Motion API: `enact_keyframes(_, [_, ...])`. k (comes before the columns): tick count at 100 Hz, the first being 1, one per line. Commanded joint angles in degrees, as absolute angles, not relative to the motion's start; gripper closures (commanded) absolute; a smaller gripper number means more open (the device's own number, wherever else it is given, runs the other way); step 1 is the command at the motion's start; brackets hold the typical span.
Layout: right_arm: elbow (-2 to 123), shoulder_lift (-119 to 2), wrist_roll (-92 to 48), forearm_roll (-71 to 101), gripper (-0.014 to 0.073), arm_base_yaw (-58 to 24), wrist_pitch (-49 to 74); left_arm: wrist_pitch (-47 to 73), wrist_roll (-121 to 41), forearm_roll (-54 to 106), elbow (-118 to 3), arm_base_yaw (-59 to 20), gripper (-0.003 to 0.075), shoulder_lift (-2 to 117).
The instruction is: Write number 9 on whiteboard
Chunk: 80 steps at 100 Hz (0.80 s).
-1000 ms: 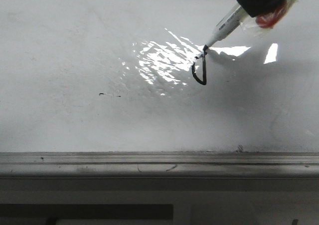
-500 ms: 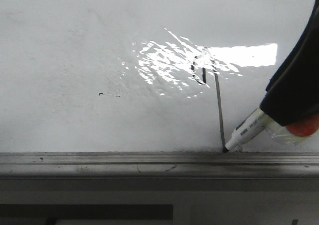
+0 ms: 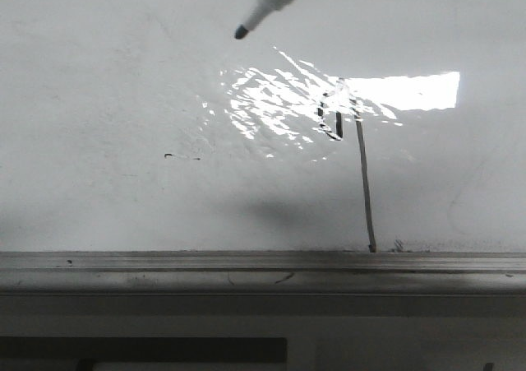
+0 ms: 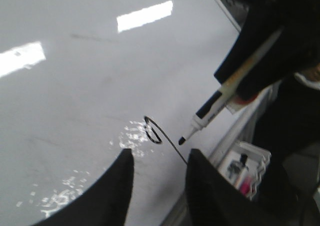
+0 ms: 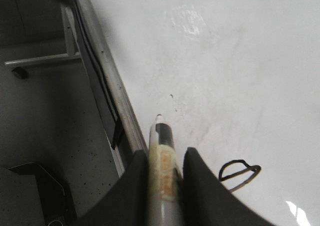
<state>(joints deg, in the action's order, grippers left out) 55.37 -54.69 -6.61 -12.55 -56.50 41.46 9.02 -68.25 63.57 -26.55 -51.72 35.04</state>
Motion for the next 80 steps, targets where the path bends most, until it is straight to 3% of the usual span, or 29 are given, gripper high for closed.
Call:
enact_keyframes(1, [57.5, -54.9, -8.1, -13.7, 0.0640, -57.7, 39.1, 11.8, -68.3, 62.1, -30.2, -52.0, 0.0338, 40.4])
enact_keyframes(30, [57.5, -56.3, -10.9, -12.7, 0.0662, -62.5, 39.4, 20.3, -68.4, 53.9, -41.2, -52.0, 0.0332, 57.8])
enact_keyframes(55, [57.5, -56.3, -11.0, -12.7, 0.0662, -64.0, 39.4, 24.5, -69.8, 52.7, -44.8, -52.0, 0.0351, 63.8])
enact_keyframes(62, [57.5, -56.4, -11.0, -12.7, 0.0662, -64.0, 39.4, 24.9, -69.9, 52.7, -44.8, -52.0, 0.0423, 64.2])
enact_keyframes(80, [57.5, -58.6, -11.0, -12.6, 0.0662, -64.0, 40.4, 25.3, -69.9, 52.7, -44.8, -52.0, 0.0717, 64.2])
